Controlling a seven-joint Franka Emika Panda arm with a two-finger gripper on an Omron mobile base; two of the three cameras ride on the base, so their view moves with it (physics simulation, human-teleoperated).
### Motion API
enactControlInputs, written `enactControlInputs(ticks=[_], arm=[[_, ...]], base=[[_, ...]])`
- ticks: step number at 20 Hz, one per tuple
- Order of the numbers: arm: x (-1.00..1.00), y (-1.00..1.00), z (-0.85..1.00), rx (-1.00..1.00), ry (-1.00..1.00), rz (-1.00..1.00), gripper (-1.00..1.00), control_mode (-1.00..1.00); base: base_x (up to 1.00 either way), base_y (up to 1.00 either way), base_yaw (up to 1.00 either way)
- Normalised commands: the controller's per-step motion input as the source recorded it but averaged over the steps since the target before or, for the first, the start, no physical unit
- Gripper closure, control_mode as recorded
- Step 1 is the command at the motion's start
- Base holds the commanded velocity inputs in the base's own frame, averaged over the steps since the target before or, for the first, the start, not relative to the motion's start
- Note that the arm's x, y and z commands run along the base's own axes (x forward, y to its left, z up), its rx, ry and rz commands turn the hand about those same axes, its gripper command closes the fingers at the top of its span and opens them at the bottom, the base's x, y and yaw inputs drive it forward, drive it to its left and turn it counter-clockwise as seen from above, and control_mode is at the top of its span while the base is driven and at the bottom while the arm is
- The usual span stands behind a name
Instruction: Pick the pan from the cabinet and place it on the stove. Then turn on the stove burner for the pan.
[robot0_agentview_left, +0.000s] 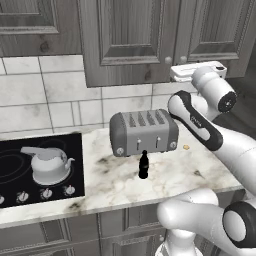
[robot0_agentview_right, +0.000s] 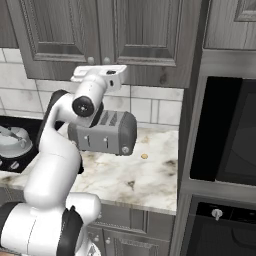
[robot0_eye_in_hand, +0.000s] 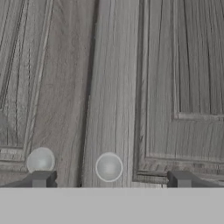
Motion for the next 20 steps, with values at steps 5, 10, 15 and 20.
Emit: enactControlInputs(ticks=[5, 10, 15, 20], arm=[[0.25, 0.0, 0.0, 0.0, 0.04, 0.0, -1.0, -1.0], [0.23, 0.0, 0.0, 0.0, 0.02, 0.0, -1.0, -1.0], [0.17, 0.0, 0.0, 0.0, 0.02, 0.0, -1.0, -1.0], [0.1, 0.0, 0.03, 0.0, 0.01, 0.0, -1.0, -1.0]], base=[[0.0, 0.0, 0.0], [0.0, 0.0, 0.0], [0.0, 0.0, 0.0], [0.0, 0.0, 0.0]])
